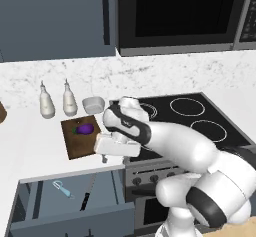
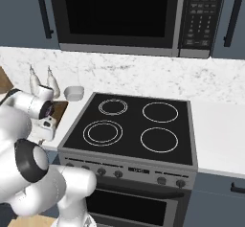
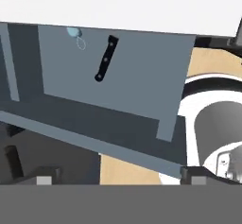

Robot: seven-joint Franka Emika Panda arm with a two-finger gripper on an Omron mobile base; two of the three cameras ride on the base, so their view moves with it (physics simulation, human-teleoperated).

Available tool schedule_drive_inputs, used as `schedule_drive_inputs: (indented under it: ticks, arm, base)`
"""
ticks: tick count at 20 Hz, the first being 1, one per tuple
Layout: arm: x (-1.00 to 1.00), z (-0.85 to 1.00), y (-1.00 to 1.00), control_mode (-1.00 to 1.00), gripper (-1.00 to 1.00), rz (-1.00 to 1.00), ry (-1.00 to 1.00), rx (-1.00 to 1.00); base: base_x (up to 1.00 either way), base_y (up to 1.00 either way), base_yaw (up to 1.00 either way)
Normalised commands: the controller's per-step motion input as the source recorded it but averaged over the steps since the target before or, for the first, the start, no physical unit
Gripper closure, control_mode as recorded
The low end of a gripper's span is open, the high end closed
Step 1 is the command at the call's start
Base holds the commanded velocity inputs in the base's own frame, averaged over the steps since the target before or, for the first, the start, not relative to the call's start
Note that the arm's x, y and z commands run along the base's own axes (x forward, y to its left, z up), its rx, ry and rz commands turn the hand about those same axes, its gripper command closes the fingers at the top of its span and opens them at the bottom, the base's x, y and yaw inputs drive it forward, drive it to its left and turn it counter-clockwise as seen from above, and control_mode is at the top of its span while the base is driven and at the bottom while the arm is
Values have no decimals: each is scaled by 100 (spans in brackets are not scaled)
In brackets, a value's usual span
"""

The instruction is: Place the appropriate cutting tool for cutting the eggplant skin on the cutting board.

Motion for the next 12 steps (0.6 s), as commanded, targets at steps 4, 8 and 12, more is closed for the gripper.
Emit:
schedule_drive_inputs:
  ticks: [4,8,12]
  arm:
    - [0,-91,90,-100,-100,-2,20,-16]
    - [-6,-81,31,-100,-100,-8,-1,-27]
    - [-12,-45,5,-100,-100,-13,-10,-18]
  base:
    - [0,0,0]
    - [0,0,0]
    - [0,0,0]
